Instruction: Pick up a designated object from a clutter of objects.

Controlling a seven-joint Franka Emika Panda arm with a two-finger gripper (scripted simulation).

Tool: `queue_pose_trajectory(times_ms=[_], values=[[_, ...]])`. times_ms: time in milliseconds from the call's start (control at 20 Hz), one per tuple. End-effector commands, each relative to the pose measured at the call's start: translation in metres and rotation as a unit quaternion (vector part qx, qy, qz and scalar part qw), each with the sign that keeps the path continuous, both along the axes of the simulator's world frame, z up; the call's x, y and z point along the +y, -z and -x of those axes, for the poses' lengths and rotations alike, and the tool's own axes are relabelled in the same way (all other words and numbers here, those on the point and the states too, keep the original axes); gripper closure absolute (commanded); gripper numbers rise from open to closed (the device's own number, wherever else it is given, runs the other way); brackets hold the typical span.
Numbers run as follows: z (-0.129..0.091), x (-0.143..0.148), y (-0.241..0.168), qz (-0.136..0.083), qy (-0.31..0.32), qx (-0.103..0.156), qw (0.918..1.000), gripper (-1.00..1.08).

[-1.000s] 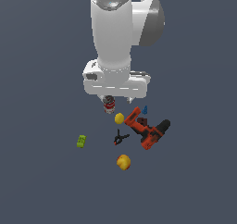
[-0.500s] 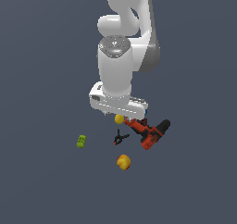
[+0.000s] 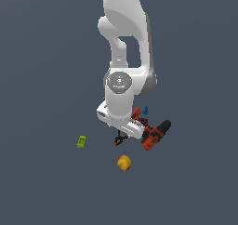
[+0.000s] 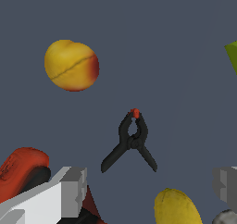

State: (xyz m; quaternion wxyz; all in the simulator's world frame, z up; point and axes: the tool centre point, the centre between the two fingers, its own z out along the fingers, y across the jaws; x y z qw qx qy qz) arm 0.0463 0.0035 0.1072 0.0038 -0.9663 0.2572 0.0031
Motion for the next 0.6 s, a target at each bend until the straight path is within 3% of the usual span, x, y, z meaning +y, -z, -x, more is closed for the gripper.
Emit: queue_pose_trajectory(times_ms=[0, 550], values=[[-0.001, 0.001, 0.016, 0.002, 0.020, -0.001, 0.9998, -0.92], [0.000, 0.002, 0.042, 0.004, 0.050, -0.001, 0.9988, -0.92]])
